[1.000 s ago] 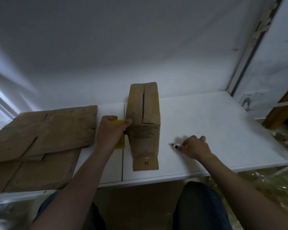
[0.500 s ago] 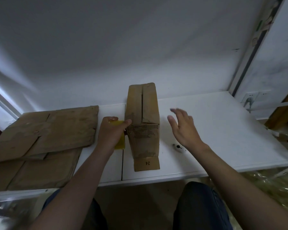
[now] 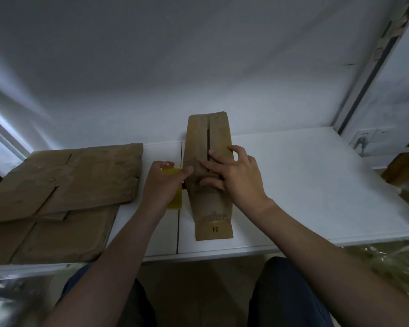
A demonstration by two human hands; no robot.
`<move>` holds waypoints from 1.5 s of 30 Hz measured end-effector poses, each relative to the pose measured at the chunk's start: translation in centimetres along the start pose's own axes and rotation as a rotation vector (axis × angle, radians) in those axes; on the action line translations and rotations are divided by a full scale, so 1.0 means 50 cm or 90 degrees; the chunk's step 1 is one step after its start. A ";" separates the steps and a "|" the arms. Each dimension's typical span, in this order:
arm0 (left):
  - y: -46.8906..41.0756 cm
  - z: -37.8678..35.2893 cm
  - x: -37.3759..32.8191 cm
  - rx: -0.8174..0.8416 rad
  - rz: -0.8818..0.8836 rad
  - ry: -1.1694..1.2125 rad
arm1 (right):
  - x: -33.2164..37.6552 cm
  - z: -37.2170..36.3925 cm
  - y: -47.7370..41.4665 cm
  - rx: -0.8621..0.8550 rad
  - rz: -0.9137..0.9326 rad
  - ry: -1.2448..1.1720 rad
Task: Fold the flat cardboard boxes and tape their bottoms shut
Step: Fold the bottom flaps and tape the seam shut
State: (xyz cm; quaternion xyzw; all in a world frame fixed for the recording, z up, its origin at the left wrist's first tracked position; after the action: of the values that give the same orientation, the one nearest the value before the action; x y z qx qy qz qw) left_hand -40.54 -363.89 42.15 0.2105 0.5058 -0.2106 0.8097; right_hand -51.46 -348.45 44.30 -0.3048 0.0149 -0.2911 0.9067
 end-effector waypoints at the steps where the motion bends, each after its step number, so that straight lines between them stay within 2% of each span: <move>1: -0.002 0.000 0.002 0.003 0.003 0.000 | 0.003 -0.003 0.002 0.005 0.009 0.012; 5: -0.008 -0.002 0.007 0.016 -0.009 0.004 | 0.001 -0.014 0.012 0.041 0.023 0.072; 14: -0.002 0.008 -0.015 0.027 -0.061 -0.022 | 0.012 -0.014 0.000 0.050 0.001 0.080; 19: 0.020 0.038 -0.002 0.052 -0.013 0.070 | 0.013 0.004 0.003 0.077 0.004 0.128; 21: 0.030 0.055 0.003 0.070 -0.013 0.083 | 0.025 0.048 0.001 0.027 -0.021 0.086; 23: 0.048 0.071 0.000 0.095 -0.019 0.093 | 0.055 0.112 0.002 -0.044 -0.051 -0.023; 26: 0.083 0.081 -0.013 0.148 -0.017 0.149 | 0.109 0.138 0.017 0.036 -0.143 -0.225; 29: 0.120 0.083 -0.040 0.201 -0.029 0.199 | 0.165 0.113 0.042 0.114 -0.136 -0.320; 32: 0.150 0.089 -0.072 0.227 -0.068 0.232 | 0.171 0.103 0.056 0.099 -0.161 -0.456; 35: 0.151 0.110 -0.085 0.158 -0.132 0.215 | 0.158 0.135 0.056 0.027 -0.160 -0.482; 38: 0.151 0.115 -0.087 0.097 -0.156 0.161 | 0.150 0.164 0.054 0.040 -0.148 -0.465; 45: 0.162 0.080 -0.118 0.131 -0.155 0.108 | 0.125 0.233 0.053 0.079 -0.050 -0.346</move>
State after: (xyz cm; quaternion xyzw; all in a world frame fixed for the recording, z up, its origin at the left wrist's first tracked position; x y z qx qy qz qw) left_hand -35.49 -358.71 50.13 0.2466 0.5696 -0.3394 0.7068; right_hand -42.54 -343.77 53.22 -0.3156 -0.2584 -0.2337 0.8826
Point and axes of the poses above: each hand's wrist, its own y-axis away from the middle knuckle, its own z-axis out of the back of the hand, x = y × z, the point moved 9 cm from there along -y, towards the middle knuckle, and after that the axes turned 5 degrees about -x, right-handed, at the moved point
